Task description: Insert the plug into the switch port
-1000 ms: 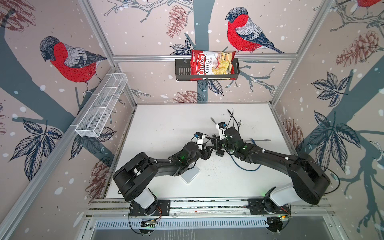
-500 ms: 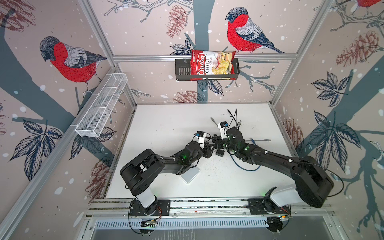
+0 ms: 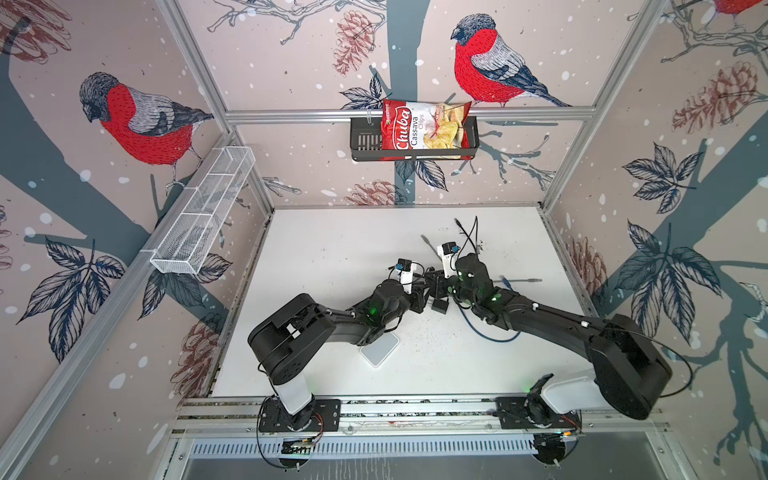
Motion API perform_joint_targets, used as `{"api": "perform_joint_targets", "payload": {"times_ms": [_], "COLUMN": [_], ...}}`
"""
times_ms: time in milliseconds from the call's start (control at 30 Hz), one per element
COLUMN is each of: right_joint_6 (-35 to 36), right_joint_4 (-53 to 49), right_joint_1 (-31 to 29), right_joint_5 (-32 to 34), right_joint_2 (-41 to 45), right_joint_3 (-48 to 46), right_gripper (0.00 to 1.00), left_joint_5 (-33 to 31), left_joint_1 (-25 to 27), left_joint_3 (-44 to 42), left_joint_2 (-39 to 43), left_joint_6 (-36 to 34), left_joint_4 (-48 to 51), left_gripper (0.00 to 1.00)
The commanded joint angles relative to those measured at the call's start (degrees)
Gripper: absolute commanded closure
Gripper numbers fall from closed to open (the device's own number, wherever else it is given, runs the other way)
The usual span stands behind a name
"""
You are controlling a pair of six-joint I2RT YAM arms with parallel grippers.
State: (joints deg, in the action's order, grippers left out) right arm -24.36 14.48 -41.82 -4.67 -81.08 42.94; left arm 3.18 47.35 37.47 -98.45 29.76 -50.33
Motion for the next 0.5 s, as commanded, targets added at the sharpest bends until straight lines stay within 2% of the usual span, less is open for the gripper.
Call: {"api": "perform_joint_targets", "payload": {"times_ms": [0, 467], "right_joint_6": [-0.6, -0.6], "right_joint_4": [1.6, 1.6], "right_joint_1": [0.0, 0.0], "right_joint_5": [-0.3, -0.1], "right_joint_2": [0.3, 0.7], "right_joint_3": [-0.1, -0.5], "right_gripper": [0.99, 0.98], "left_joint_5": [-0.3, 0.0], "left_joint_1": [0.1, 0.1], "left_joint_3": [0.5, 1.3], "left_joint_2": [0.0, -0.3], "left_joint_6": [-0.4, -0.8], "left_joint_4": [-2.8, -2.2], "left_gripper": [0.68, 0.89]}}
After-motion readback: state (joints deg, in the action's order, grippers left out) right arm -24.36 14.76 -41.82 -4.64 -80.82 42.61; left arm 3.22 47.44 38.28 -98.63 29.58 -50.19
